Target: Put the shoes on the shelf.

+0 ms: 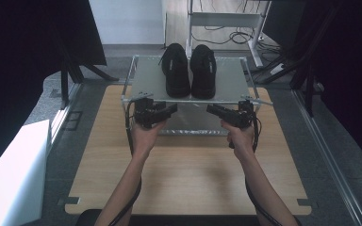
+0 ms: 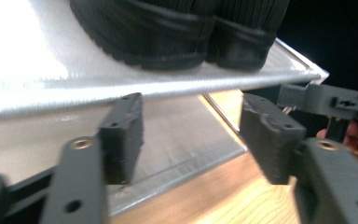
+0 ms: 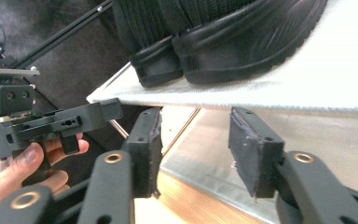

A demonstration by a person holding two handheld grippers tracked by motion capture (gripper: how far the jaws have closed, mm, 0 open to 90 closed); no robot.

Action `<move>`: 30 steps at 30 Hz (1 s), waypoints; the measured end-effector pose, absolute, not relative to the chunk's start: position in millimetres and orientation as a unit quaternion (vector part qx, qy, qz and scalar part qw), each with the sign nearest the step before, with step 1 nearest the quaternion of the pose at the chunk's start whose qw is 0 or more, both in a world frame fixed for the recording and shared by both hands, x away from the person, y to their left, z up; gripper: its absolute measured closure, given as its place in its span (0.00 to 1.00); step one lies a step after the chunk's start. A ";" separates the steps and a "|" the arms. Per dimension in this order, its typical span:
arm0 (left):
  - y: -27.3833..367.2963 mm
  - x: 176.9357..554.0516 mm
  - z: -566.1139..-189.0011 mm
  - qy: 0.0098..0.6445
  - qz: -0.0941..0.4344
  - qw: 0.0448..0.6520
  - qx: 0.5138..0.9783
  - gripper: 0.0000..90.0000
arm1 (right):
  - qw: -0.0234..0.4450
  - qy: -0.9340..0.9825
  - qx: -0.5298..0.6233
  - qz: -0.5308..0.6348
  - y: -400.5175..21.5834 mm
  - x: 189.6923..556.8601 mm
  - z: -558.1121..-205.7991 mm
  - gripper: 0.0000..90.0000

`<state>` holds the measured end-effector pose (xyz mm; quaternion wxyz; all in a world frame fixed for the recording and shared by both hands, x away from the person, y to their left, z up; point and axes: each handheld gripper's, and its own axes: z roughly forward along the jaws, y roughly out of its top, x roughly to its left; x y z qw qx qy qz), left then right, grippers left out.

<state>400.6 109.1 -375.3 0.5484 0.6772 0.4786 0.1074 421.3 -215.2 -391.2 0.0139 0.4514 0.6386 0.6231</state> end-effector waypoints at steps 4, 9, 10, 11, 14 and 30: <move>113.3 396.0 -381.5 0.482 0.104 0.548 0.675 0.33 | 0.024 0.649 0.444 0.617 -217.4 415.1 -393.0 0.52; 118.8 388.3 -386.9 0.490 0.111 0.533 0.681 0.24 | 0.038 0.662 0.437 0.608 -222.0 407.0 -396.1 0.47; 119.9 386.2 -388.0 0.491 0.112 0.528 0.684 0.23 | 0.041 0.665 0.434 0.607 -223.2 405.6 -396.9 0.46; 121.1 384.4 -388.9 0.492 0.113 0.525 0.685 0.22 | 0.043 0.666 0.432 0.606 -224.5 403.4 -397.4 0.45; 124.6 378.9 -391.4 0.493 0.117 0.524 0.685 0.18 | 0.048 0.674 0.423 0.604 -227.2 398.5 -398.6 0.40; 137.3 341.2 -402.1 0.480 0.179 0.455 0.728 0.05 | 0.080 0.717 0.403 0.563 -246.4 370.1 -401.4 0.23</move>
